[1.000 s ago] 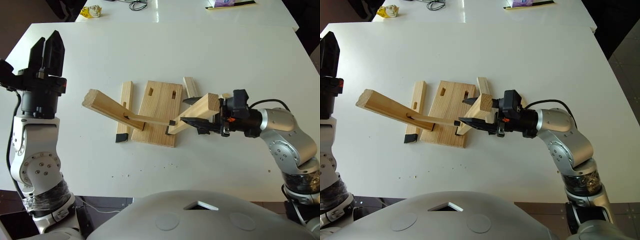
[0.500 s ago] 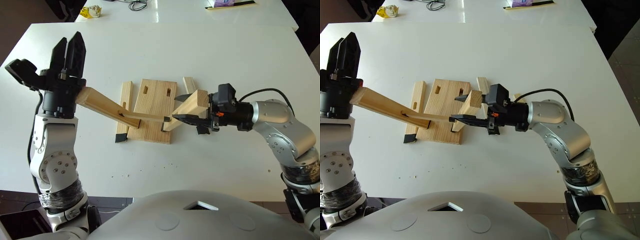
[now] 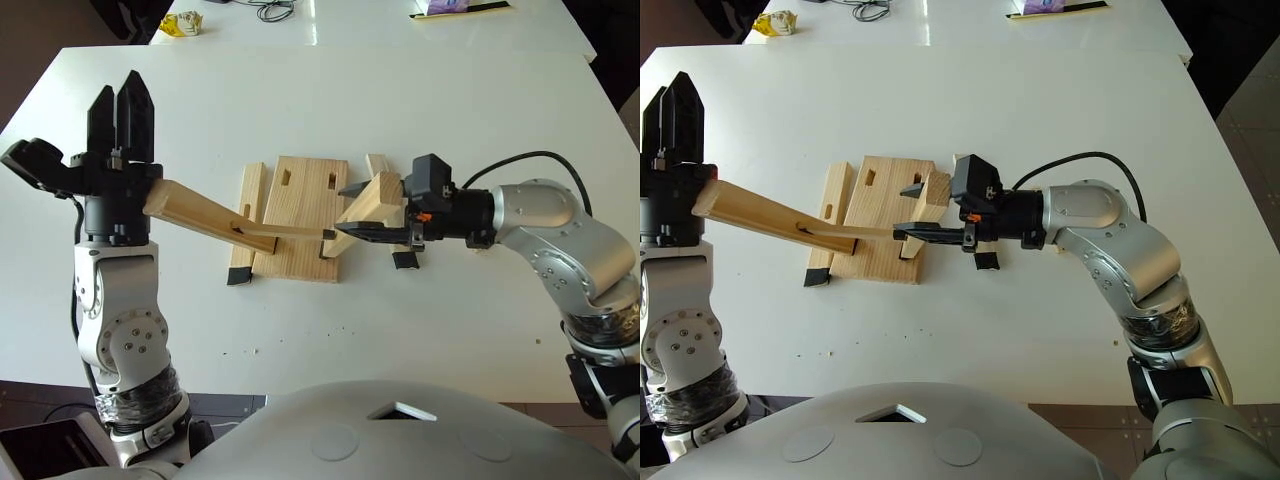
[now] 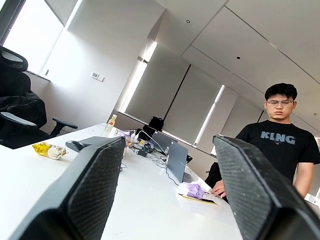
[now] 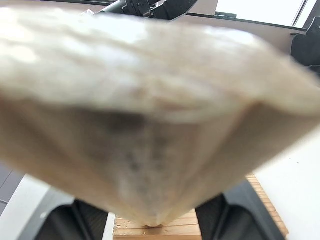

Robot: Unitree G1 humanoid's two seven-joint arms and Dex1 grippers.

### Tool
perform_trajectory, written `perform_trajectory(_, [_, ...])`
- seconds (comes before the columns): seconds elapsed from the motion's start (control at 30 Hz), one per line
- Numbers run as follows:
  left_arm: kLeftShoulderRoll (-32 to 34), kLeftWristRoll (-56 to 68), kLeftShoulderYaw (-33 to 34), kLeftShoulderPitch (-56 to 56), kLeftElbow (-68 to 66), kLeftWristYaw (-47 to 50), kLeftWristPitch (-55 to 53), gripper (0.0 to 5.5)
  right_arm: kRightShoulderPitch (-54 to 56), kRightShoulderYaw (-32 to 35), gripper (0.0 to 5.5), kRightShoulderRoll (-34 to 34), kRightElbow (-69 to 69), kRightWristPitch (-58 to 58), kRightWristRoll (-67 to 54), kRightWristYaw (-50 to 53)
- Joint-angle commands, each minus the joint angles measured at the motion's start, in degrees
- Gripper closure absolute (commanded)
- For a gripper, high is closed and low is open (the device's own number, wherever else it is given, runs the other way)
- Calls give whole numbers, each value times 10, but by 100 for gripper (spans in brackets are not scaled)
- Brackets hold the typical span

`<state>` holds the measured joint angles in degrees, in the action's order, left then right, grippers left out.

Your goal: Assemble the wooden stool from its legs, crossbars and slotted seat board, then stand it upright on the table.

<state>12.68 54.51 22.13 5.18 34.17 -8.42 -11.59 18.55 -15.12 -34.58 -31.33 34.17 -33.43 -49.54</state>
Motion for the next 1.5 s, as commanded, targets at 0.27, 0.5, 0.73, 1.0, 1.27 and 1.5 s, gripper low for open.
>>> perform_trajectory(0.27, [-18, -16, -26, -1, -29, -3, -3, 229, -40, -63, 348, 13, 56, -4, 67, 30])
perform_trajectory(0.5, [6, -14, -5, -10, -49, -12, -4, 229, -31, -51, 348, 24, 95, -11, 68, 31])
perform_trajectory(0.73, [108, 89, 90, -112, 31, 72, -25, 229, -29, -50, 348, 17, 78, 5, 67, 43])
perform_trajectory(1.0, [281, 319, 128, -152, 151, 136, -79, 229, -21, -17, 348, 4, 33, 54, 37, 77])
perform_trajectory(1.27, [315, 314, 167, 198, 192, -110, -223, 361, -32, 23, 348, -3, -4, 98, 19, 106])
perform_trajectory(1.5, [252, 47, -6, 278, 142, -154, -203, 393, -3, 27, 348, 11, -2, 108, 22, 116])
